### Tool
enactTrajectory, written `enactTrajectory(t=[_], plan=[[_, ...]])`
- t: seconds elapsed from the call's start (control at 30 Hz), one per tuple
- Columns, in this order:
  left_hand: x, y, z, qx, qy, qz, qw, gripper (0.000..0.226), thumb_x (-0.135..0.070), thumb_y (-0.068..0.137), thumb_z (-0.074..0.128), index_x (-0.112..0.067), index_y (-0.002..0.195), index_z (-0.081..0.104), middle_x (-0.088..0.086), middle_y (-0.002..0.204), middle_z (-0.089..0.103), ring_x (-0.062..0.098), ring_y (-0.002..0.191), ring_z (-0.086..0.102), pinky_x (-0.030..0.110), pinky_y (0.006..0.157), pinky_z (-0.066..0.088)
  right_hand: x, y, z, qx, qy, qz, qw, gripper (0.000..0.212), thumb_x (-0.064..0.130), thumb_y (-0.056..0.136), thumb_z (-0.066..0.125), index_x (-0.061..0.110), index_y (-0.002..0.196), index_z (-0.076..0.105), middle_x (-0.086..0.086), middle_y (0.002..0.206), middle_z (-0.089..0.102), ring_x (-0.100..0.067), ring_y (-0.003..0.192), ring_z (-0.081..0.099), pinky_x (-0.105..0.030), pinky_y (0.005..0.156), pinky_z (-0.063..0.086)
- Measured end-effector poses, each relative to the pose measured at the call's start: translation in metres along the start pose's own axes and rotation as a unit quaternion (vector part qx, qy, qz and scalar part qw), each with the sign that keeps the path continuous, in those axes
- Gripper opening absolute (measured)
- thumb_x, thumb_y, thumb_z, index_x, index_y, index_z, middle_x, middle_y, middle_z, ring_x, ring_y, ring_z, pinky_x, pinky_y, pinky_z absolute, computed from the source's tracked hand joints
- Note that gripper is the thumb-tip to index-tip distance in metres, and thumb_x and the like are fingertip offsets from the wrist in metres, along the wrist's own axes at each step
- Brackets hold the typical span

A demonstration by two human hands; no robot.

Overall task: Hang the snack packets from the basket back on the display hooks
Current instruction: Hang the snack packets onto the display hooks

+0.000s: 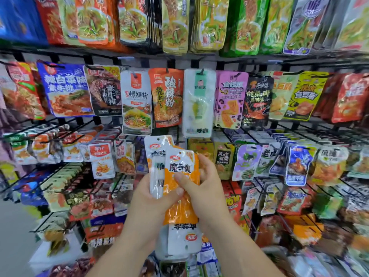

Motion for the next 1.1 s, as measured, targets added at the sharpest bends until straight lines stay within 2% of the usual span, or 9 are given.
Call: enactTrajectory(t=[0.07,0.17,0.23,0.37,0.47,0.63,0.77,0.9,1.1], plan=[[0.003,-0.007,0.001,-0.006,-0.002,-0.004,1.0,0.048,0.001,0.078,0.081,-0.018,0.12,0.068,0.009,0.103,0.08,0.031,0.091,0.079,0.039,0.066,0.063,-0.006,-0.004,-0.003,0.001,0.029,0.009,1.0,0.073,0.012,0.09,0.079,0.033,0.148,0.04,0.005,0.113,0.077,-0.018,0.101,0.076,-0.049,0.089,0.062],[0.006,-0.02,0.002,-0.017,-0.009,-0.003,1.0,0.055,-0.006,0.072,0.081,-0.018,0.124,0.065,0.009,0.108,0.08,0.03,0.095,0.078,0.036,0.067,0.063,-0.014,-0.01,-0.006,0.023,0.075,0.031,0.996,0.062,0.012,0.096,0.072,0.033,0.146,0.042,-0.001,0.116,0.077,-0.026,0.103,0.075,-0.051,0.086,0.062],[0.008,-0.029,0.001,-0.034,-0.006,0.001,0.999,0.052,-0.001,0.08,0.079,-0.02,0.126,0.064,0.009,0.111,0.079,0.029,0.096,0.078,0.036,0.067,0.063,-0.016,-0.015,-0.007,0.047,0.105,0.039,0.993,0.05,0.011,0.099,0.067,0.032,0.141,0.049,-0.004,0.119,0.075,-0.028,0.106,0.074,-0.053,0.085,0.062],[0.01,-0.049,-0.006,-0.084,0.003,0.002,0.996,0.045,0.005,0.086,0.074,-0.02,0.122,0.065,0.006,0.101,0.081,0.023,0.085,0.079,0.031,0.059,0.061,-0.02,-0.027,-0.007,0.091,0.128,0.053,0.986,0.031,0.008,0.103,0.06,0.025,0.128,0.059,-0.007,0.113,0.077,-0.031,0.102,0.075,-0.054,0.085,0.062],[0.01,-0.061,-0.016,-0.114,0.009,-0.002,0.993,0.044,0.001,0.089,0.074,-0.02,0.126,0.065,0.008,0.104,0.08,0.028,0.089,0.079,0.04,0.065,0.062,-0.022,-0.038,0.0,0.133,0.135,0.072,0.979,0.027,0.009,0.103,0.06,0.025,0.124,0.061,-0.012,0.113,0.075,-0.035,0.103,0.073,-0.061,0.088,0.059],[-0.003,-0.084,-0.042,-0.153,-0.002,0.017,0.988,0.036,-0.006,0.093,0.072,-0.028,0.121,0.066,0.004,0.106,0.081,0.028,0.095,0.078,0.047,0.078,0.063,-0.016,-0.063,0.025,0.168,0.115,0.064,0.977,0.027,0.011,0.102,0.063,0.026,0.124,0.066,-0.009,0.111,0.077,-0.035,0.104,0.074,-0.06,0.089,0.059],[-0.019,-0.099,-0.076,-0.155,-0.037,0.022,0.987,0.027,-0.007,0.097,0.068,-0.025,0.117,0.069,0.008,0.101,0.081,0.031,0.087,0.079,0.046,0.073,0.061,-0.011,-0.087,0.062,0.174,0.104,0.053,0.978,0.023,0.01,0.101,0.063,0.022,0.121,0.068,-0.01,0.109,0.078,-0.036,0.1,0.075,-0.062,0.089,0.058],[-0.038,-0.113,-0.138,-0.154,-0.072,0.034,0.985,0.031,-0.006,0.097,0.066,-0.027,0.119,0.069,0.01,0.108,0.08,0.036,0.096,0.077,0.058,0.085,0.059,-0.017,-0.113,0.122,0.152,0.099,0.032,0.983,0.022,0.007,0.101,0.064,0.019,0.119,0.069,-0.012,0.105,0.078,-0.036,0.094,0.075,-0.057,0.082,0.062],[-0.079,-0.131,-0.268,-0.166,-0.045,0.036,0.984,0.033,-0.016,0.094,0.075,-0.03,0.123,0.069,0.006,0.116,0.078,0.036,0.108,0.074,0.064,0.096,0.056,-0.028,-0.155,0.245,0.138,0.111,0.014,0.984,0.02,0.008,0.101,0.064,0.019,0.118,0.067,-0.015,0.106,0.077,-0.029,0.086,0.074,-0.047,0.074,0.063]])
Point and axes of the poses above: each hand's wrist, its own y-axis towards the middle knuckle, its own z-axis out of the palm, x = y × z, the point moved 7 cm from there along y, towards the middle knuckle
